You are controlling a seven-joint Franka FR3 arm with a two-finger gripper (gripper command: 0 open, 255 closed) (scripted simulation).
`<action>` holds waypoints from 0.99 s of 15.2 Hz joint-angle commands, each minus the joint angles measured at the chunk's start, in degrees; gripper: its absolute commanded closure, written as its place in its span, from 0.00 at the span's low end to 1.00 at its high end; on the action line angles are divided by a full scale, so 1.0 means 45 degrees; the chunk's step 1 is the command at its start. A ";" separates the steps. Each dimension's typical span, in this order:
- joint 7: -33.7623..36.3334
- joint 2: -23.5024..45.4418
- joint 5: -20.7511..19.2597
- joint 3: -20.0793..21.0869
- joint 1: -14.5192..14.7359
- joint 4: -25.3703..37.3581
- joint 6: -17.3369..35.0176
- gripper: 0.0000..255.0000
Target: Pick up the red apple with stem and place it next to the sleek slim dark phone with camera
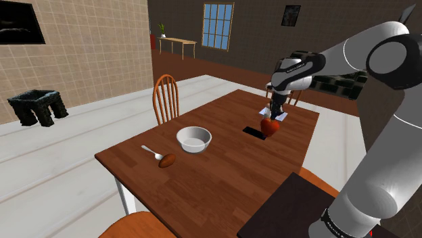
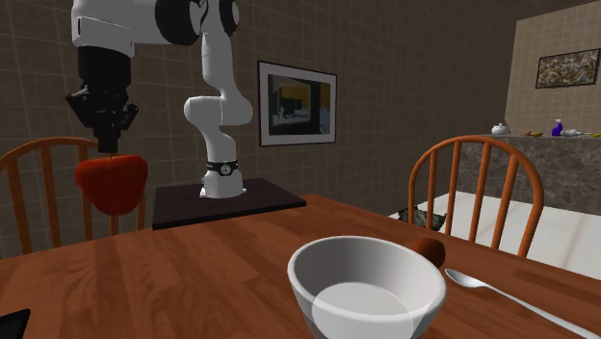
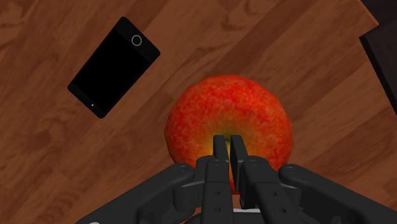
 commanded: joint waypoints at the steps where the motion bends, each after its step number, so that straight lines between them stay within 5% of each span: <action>1: -0.0058 0.0168 0.0091 -0.0007 -0.0008 -0.0217 0.0378 1.00; 15: -0.0733 0.1771 0.1125 0.0109 -0.0151 -0.1086 0.2683 1.00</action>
